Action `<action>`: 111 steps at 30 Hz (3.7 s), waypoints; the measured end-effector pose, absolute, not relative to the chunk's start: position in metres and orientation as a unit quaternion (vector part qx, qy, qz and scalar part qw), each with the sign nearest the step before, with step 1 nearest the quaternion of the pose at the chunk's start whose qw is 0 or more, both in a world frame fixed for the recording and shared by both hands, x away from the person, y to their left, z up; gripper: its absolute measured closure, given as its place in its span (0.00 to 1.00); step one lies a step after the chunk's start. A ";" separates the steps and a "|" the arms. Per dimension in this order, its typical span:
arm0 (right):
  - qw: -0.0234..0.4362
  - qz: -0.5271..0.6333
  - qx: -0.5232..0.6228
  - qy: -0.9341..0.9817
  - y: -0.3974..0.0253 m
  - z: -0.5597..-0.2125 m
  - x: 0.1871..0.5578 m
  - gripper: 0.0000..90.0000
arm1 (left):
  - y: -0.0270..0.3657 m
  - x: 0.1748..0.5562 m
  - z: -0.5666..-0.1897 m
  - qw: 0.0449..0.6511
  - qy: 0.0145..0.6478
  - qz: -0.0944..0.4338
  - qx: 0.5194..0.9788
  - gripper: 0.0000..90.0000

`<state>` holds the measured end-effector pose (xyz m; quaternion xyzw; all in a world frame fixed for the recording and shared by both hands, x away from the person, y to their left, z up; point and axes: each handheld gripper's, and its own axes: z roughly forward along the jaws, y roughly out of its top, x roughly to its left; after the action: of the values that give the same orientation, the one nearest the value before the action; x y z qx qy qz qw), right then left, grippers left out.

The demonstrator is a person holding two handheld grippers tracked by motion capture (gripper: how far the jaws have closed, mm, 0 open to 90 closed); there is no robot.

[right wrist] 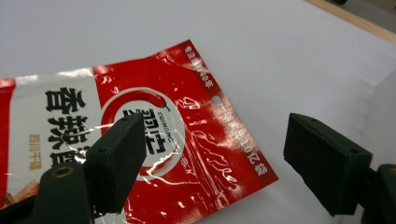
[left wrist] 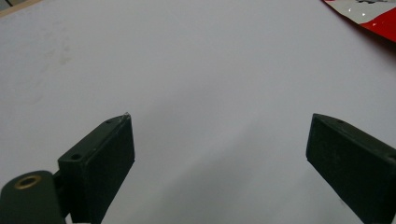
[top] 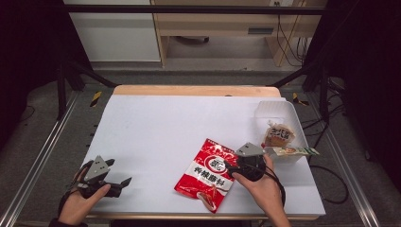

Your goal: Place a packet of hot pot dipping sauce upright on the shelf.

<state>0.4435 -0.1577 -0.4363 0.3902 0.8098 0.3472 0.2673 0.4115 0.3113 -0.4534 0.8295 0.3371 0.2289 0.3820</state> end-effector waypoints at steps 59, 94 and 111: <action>0.212 0.326 0.430 0.815 -0.162 -0.468 0.460 0.72 | 0.305 0.414 -0.453 0.377 0.323 0.225 0.839 0.09; 0.315 0.355 0.301 0.827 -0.096 -0.408 0.500 1.00 | 0.253 0.463 -0.416 0.361 0.283 0.221 0.860 0.11; 0.310 0.389 0.224 0.838 -0.079 -0.382 0.467 1.00 | 0.215 0.475 -0.397 0.371 0.245 0.213 0.870 0.14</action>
<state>0.4667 -0.0786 -0.3816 0.2237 0.8383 0.3886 0.3103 0.4751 0.2147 -0.3969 0.8703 0.2449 0.2126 0.3707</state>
